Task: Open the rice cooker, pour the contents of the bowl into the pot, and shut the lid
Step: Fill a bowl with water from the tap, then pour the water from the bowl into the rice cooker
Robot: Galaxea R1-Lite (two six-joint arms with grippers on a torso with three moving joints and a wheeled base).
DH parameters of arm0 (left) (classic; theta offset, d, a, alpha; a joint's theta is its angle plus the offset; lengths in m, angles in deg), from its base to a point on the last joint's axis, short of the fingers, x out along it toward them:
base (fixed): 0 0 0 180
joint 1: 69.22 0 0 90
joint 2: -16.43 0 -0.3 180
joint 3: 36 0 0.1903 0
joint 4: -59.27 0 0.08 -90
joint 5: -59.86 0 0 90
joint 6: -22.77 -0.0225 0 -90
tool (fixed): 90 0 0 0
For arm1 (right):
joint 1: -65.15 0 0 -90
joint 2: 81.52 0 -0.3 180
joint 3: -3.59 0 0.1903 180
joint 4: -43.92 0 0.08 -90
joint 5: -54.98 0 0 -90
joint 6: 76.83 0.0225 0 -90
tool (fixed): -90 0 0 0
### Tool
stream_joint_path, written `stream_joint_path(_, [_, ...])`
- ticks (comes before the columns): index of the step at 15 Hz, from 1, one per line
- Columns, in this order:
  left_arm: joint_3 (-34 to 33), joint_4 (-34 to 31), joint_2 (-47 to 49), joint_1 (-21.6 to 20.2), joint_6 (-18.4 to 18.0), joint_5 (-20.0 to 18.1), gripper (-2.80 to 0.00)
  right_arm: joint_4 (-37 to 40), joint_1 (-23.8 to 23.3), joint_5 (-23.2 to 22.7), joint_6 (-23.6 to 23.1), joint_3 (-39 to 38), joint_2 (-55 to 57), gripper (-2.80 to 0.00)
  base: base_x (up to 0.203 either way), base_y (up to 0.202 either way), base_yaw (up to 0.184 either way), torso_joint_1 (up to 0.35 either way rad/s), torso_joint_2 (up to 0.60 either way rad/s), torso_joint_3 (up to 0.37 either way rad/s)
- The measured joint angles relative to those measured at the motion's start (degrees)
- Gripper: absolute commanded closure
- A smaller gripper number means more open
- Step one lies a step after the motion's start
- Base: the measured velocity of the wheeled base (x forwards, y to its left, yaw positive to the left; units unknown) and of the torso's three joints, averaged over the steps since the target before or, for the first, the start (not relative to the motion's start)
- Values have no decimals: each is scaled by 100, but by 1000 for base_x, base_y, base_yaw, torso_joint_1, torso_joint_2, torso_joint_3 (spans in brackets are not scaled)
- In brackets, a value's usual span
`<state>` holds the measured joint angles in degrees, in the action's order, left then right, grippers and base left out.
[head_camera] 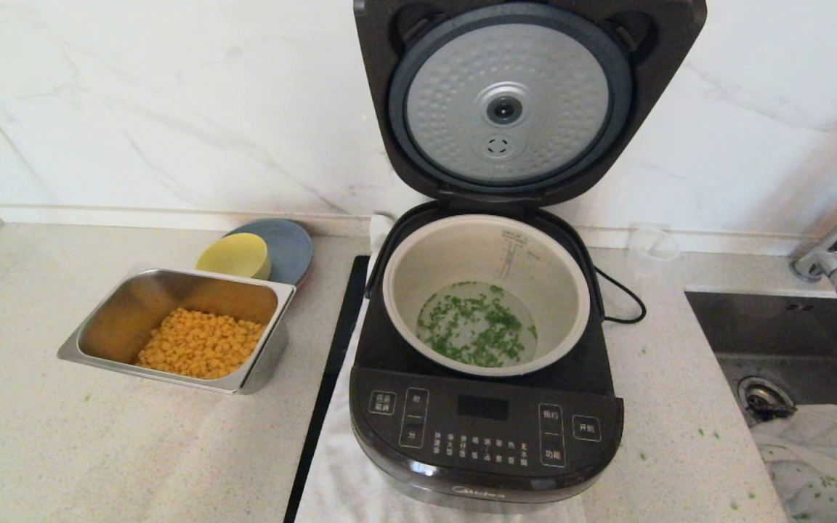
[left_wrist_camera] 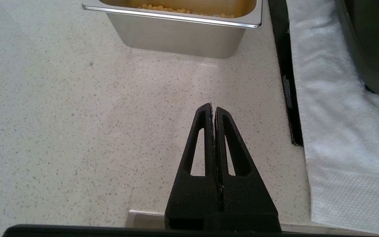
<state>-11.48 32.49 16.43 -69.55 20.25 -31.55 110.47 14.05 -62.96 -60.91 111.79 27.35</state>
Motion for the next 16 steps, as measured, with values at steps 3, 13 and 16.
stream_joint_path(3, [0, 2, 0, 2, -1, 0, 0, 16, 772, 207, 4, -547, -843, 0, 0, 0, 0, 0, 0, 0])
stream_joint_path(13, [0, 0, 0, 0, -1, 0, 0, 1924, 4394, 482, 760, 922, -2135, 0, 0, 0, 0, 0, 0, 0])
stream_joint_path(16, [0, 2, 0, 0, -1, 0, 0, 2182, 5341, 638, 920, 1501, -1986, 0, 0, 0, 0, 0, 0, 0])
